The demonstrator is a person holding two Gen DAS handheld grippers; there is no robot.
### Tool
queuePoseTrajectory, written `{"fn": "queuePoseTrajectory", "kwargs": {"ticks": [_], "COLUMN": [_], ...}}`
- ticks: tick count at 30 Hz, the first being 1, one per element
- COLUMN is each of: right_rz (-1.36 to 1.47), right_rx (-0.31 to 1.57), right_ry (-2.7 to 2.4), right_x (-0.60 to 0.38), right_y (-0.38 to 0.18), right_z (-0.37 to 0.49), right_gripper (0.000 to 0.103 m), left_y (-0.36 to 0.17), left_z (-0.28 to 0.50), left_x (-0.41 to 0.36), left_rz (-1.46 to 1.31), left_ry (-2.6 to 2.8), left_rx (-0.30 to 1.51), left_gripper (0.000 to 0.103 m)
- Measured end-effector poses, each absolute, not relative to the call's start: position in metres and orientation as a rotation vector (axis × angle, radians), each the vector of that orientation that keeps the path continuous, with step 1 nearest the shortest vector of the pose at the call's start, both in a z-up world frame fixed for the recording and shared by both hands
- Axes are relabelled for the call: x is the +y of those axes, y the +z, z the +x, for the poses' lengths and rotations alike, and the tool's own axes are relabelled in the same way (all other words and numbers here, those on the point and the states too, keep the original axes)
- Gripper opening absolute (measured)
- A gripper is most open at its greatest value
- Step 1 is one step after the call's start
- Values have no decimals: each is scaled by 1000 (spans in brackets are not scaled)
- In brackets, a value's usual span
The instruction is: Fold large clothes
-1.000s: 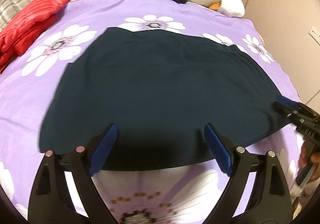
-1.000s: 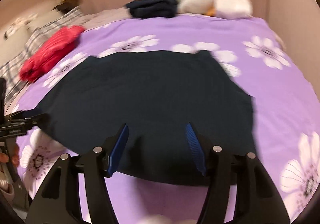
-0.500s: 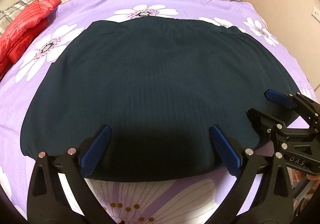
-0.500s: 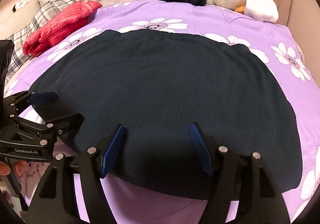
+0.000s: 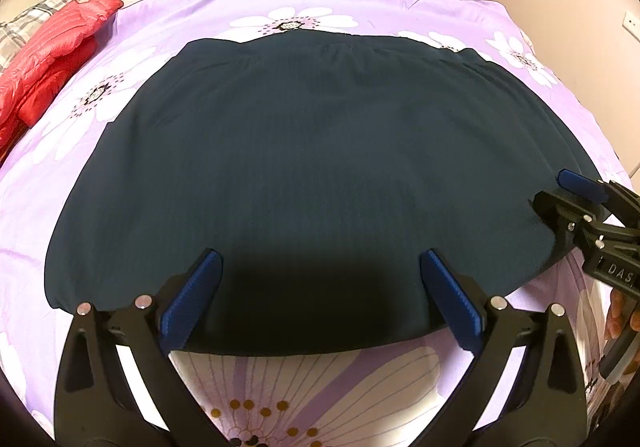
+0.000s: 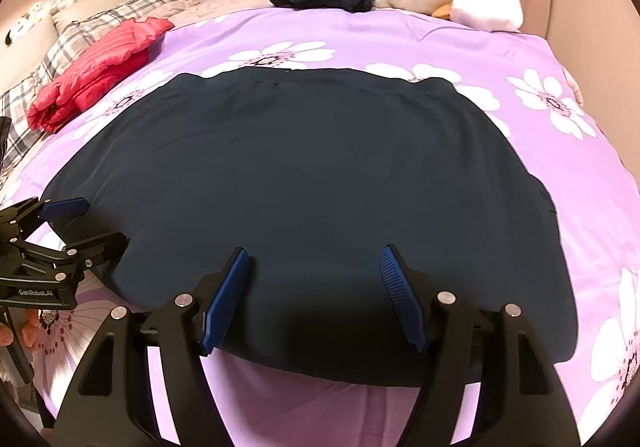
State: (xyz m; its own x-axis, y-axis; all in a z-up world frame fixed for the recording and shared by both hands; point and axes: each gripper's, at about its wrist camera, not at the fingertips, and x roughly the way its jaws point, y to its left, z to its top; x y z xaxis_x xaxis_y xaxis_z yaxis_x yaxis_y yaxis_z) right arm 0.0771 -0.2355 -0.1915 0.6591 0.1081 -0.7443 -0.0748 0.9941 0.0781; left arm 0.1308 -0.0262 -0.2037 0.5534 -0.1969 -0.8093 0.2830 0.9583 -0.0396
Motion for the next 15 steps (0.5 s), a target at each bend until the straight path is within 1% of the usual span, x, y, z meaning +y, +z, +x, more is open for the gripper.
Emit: {"fn": "queuePoseTrajectory", "kwargs": {"ticks": [11,13,15], "right_rz": [118,159,178], "right_rx": [846,849,853], "right_ry": [40,24,-12], "right_x": [-266,-277,-286], "right_y": [-189,-190,-191], "right_z": [69,66,64], "right_gripper": [69,73,73], "left_y": [-205,-206,-207], "left_z": [127,126,126], "left_x": [-13,-11,-9], "left_rz": [83,77,71], "left_ry": [-243,-239,-236], "left_rx": [963,965,966], "left_gripper": [101,101,101]}}
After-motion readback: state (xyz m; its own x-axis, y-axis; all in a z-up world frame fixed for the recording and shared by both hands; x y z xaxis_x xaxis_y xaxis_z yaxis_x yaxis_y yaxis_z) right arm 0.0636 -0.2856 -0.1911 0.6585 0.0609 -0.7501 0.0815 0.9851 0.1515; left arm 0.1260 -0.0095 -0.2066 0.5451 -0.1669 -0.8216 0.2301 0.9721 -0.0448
